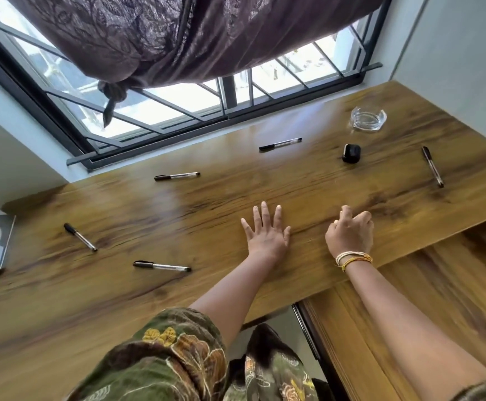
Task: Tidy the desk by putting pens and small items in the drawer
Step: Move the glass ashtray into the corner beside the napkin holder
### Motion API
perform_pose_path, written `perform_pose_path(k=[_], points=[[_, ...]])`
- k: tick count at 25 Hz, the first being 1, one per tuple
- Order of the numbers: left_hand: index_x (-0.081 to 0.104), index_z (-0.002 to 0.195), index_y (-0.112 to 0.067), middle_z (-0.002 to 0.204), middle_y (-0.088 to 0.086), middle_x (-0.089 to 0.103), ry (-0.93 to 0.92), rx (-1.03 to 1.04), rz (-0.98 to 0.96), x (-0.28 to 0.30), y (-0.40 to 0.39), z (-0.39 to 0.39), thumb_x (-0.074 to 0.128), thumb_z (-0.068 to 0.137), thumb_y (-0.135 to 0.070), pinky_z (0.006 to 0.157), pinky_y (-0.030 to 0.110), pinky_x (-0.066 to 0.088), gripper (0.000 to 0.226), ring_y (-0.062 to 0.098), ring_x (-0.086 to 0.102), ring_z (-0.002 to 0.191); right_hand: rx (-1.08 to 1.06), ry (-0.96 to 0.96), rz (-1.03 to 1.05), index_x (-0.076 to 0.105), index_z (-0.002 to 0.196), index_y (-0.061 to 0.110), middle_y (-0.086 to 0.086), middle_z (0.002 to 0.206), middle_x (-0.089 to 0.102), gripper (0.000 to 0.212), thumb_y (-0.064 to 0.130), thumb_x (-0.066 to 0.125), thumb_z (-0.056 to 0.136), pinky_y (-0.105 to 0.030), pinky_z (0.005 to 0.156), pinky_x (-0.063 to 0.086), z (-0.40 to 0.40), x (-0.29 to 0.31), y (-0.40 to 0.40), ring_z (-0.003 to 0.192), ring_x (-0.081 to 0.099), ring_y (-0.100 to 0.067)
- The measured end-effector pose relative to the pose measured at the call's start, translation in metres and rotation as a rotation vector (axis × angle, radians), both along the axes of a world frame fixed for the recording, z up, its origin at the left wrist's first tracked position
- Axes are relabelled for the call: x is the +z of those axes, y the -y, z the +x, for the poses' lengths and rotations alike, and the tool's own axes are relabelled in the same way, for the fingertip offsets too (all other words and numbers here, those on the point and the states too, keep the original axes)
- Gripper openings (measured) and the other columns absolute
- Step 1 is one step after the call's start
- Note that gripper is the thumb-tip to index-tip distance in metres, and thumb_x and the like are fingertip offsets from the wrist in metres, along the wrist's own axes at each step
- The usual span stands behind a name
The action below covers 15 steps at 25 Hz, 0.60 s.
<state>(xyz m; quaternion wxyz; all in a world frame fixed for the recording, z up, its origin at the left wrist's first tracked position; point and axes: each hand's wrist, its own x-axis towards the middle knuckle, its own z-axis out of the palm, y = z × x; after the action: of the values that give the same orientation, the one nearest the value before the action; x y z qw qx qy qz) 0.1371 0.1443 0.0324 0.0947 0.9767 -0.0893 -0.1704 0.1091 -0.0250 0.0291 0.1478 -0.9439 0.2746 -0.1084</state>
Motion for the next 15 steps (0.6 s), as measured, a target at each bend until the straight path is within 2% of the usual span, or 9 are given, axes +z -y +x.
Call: perform_pose_path(k=[5,7,10,11,13,15], points=[[0.02,0.153,-0.025,0.161,0.011,0.007,0.225,0.086,-0.141,-0.014,-0.008,-0.053,0.031,0.1,-0.039,0.119,0.049,-0.002,0.055,0.026,0.003,0.15,0.104,0.029,0.184,0.051,0.114,0.007,-0.021,0.097,0.064,0.039,0.017,0.062,0.078,-0.038,0.068,0.05,-0.039,0.009,-0.01,0.087,0.063,-0.041],[0.024,0.152,-0.025,0.162,0.008,0.011,0.248,0.057,-0.145,-0.018,-0.014,-0.067,0.031,0.1,-0.039,0.12,0.047,-0.002,0.055,0.023,0.006,0.15,0.17,0.061,0.277,0.051,0.119,0.007,-0.019,0.097,0.068,0.04,0.013,0.061,0.081,-0.036,0.07,0.048,-0.059,0.009,-0.012,0.087,0.064,-0.04],[0.022,0.152,-0.028,0.163,0.003,0.01,0.248,0.033,-0.14,-0.016,-0.021,-0.077,0.029,0.1,-0.039,0.12,0.045,-0.003,0.054,0.019,0.005,0.15,0.158,0.195,0.525,0.057,0.121,0.011,-0.011,0.106,0.069,0.039,0.013,0.065,0.083,-0.029,0.081,0.047,-0.084,0.011,-0.01,0.094,0.065,-0.03],[0.021,0.152,-0.028,0.163,0.001,0.009,0.248,0.035,-0.136,-0.016,-0.022,-0.079,0.028,0.1,-0.039,0.12,0.045,-0.003,0.054,0.018,0.004,0.151,0.154,0.22,0.586,0.06,0.119,0.014,-0.007,0.107,0.069,0.038,0.015,0.068,0.082,-0.027,0.081,0.049,-0.09,0.011,-0.009,0.09,0.066,-0.026],[0.02,0.153,-0.029,0.163,0.001,0.008,0.251,0.051,-0.127,-0.018,-0.02,-0.086,0.026,0.1,-0.038,0.12,0.046,-0.003,0.053,0.018,0.003,0.151,0.144,0.234,0.749,0.066,0.115,0.019,-0.004,0.102,0.071,0.035,0.014,0.071,0.081,-0.023,0.066,0.056,-0.104,0.007,-0.005,0.07,0.07,-0.019],[0.02,0.153,-0.028,0.163,0.001,0.007,0.248,0.083,-0.127,-0.019,-0.015,-0.093,0.025,0.1,-0.036,0.12,0.046,-0.003,0.054,0.018,0.002,0.151,0.065,0.279,1.071,0.068,0.112,0.017,-0.009,0.091,0.071,0.031,0.006,0.069,0.083,-0.023,0.052,0.056,-0.12,0.003,-0.001,0.051,0.066,-0.014]])
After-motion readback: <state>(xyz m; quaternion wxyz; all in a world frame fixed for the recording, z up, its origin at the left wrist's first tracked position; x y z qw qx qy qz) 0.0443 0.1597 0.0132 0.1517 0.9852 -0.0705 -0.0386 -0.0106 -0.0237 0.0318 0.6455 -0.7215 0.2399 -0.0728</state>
